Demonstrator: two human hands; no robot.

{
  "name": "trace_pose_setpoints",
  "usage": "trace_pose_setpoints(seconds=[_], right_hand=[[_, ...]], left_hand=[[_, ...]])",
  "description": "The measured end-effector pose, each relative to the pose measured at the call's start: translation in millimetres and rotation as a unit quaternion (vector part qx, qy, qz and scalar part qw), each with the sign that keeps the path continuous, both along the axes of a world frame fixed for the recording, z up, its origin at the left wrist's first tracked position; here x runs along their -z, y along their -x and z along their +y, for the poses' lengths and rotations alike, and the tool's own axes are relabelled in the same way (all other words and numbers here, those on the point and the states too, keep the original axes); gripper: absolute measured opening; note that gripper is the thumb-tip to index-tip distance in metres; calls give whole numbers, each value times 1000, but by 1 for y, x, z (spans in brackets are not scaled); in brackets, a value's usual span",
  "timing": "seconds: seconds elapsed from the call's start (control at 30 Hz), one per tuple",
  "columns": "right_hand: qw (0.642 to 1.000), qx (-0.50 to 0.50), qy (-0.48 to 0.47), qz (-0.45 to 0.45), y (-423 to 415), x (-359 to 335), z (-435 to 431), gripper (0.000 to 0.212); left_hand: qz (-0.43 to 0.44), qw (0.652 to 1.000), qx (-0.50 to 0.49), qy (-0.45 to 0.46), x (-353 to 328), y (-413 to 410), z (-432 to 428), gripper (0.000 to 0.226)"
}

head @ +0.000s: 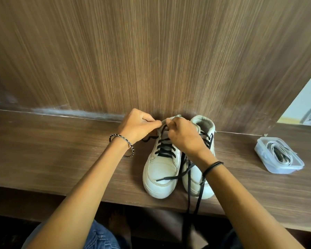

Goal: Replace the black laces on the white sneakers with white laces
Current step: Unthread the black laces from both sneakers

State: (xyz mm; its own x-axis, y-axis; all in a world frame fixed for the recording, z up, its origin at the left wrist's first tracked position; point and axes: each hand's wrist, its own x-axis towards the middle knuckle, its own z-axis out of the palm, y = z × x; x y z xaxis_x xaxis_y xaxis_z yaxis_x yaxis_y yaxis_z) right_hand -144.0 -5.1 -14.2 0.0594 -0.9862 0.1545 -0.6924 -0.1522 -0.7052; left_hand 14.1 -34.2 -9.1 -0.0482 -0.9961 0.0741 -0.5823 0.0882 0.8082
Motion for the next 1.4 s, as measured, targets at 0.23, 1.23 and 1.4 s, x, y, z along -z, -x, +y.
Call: trace_pose_setpoints(seconds=[0.23, 1.23, 1.4], right_hand=[[659, 85, -149, -732, 26, -13, -12, 34], [874, 14, -92, -477, 19, -7, -3, 15], [612, 13, -121, -782, 26, -15, -13, 17]], left_hand=[[3, 1000, 12, -14, 2, -2, 0, 16], [-19, 997, 70, 4, -1, -1, 3, 11], [-18, 996, 82, 1, -1, -2, 3, 11]])
